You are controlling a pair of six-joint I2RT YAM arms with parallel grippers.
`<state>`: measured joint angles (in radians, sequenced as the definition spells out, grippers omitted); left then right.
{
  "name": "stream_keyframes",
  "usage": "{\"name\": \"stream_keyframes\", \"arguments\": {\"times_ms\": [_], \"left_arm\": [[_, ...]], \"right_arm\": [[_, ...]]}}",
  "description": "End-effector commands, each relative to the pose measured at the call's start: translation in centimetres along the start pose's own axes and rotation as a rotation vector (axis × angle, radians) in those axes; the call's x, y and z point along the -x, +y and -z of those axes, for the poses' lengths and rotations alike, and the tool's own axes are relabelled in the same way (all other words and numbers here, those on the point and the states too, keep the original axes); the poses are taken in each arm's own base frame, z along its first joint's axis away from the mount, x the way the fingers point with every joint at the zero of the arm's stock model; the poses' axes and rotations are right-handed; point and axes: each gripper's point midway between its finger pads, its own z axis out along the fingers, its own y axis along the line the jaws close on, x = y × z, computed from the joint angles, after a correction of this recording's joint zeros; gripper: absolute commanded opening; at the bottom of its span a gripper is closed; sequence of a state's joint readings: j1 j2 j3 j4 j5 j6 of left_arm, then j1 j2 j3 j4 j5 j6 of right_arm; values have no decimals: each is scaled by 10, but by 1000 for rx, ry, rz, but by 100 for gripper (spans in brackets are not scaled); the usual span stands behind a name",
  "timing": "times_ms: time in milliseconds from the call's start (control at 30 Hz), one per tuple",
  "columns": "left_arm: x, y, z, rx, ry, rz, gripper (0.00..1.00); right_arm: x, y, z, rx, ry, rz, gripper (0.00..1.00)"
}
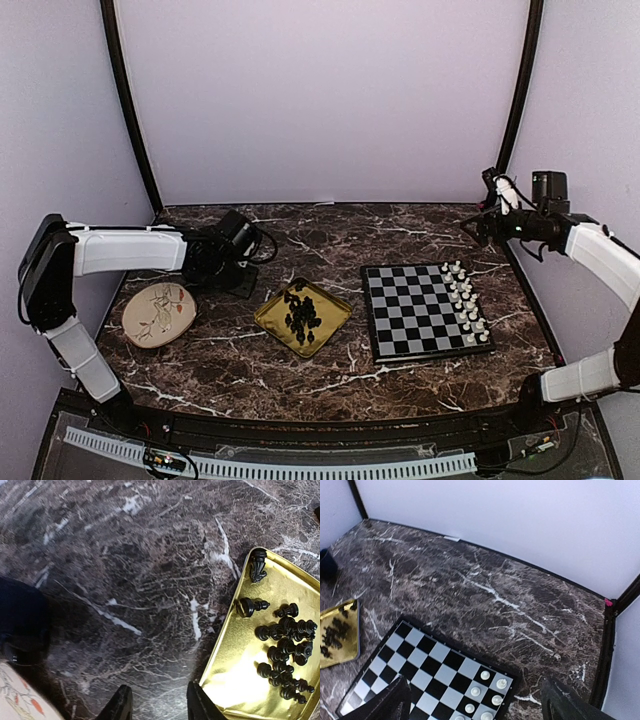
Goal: Set up the chess pieces on the board
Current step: Move the storage box to the center of the board.
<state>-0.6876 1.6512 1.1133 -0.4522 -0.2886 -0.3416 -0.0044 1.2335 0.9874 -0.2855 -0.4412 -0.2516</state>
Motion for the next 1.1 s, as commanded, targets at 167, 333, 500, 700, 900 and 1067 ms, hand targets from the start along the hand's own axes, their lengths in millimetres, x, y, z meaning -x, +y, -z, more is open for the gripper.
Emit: {"name": "stream_keyframes", "arguments": {"times_ms": [167, 333, 500, 700, 900, 1067], "left_arm": [[-25, -34, -23, -160, 165, 55, 36], [-33, -43, -30, -197, 207, 19, 37], [-41, -37, -42, -153, 235, -15, 36], [-48, -28, -43, -97, 280, -41, 20], [-66, -20, -32, -87, 324, -39, 18], [-84, -11, -22, -76, 341, -29, 18]], "right_arm": [[-24, 34, 1, 213, -49, 26, 78], [-24, 38, 3, 226, -64, 34, 77], [-27, 41, 6, 230, -68, 56, 77], [-25, 43, 8, 237, -77, 59, 76], [-30, 40, 2, 237, -58, 51, 75], [-35, 39, -3, 245, -39, 48, 75]]}}
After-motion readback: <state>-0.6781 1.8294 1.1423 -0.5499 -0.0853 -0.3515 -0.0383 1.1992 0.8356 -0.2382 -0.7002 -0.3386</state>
